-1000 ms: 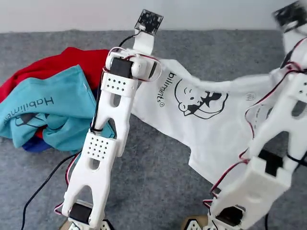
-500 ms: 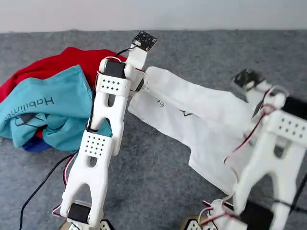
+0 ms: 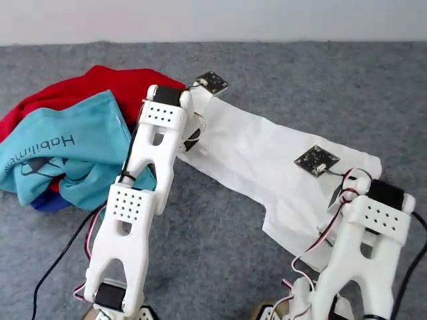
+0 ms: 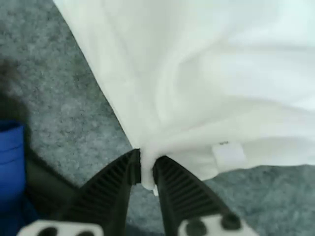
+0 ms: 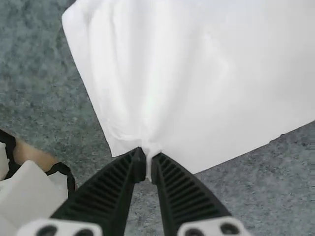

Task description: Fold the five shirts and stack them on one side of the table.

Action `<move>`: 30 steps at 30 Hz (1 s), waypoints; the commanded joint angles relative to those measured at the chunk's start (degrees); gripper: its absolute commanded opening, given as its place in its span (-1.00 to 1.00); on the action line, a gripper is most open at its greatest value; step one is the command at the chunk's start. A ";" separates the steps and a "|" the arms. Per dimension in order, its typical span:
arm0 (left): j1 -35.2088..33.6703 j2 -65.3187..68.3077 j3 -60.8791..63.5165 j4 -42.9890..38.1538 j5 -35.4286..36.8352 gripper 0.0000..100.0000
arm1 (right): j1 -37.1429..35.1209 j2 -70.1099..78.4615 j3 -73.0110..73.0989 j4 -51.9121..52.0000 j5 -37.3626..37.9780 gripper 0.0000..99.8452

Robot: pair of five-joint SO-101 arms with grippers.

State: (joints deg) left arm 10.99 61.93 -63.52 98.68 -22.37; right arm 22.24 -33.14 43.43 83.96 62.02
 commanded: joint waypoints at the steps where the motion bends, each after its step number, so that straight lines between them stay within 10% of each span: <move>1: -2.02 -4.66 0.31 -0.70 -0.88 -0.98 | -0.22 -2.07 0.70 -0.04 2.20 -0.98; 30: -2.20 -4.22 2.15 1.85 -9.05 -0.98 | 10.15 -1.54 13.98 -8.13 12.40 -0.98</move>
State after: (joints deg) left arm 8.79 61.93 -62.02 99.21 -28.62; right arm 30.59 -34.02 57.32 77.71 73.80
